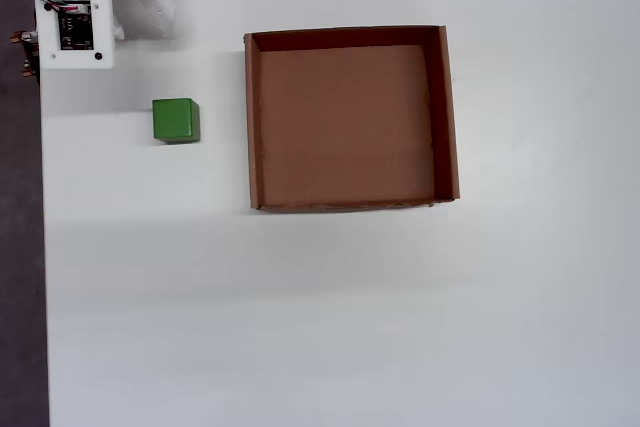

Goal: Grasp a green cube and put it in a box.

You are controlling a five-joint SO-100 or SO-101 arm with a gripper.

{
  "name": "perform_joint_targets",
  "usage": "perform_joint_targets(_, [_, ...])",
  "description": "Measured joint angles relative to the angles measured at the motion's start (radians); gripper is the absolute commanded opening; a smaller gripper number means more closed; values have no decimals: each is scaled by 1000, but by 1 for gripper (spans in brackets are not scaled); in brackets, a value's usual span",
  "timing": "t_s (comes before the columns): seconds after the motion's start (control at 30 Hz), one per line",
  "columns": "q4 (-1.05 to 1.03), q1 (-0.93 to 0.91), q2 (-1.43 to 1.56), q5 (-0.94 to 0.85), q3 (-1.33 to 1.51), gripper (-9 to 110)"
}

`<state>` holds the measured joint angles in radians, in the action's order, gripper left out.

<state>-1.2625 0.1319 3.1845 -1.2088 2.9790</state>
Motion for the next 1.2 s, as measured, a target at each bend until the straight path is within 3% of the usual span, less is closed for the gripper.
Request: perform_joint_targets(1.2, [0, 0, 0, 21, 0, 22])
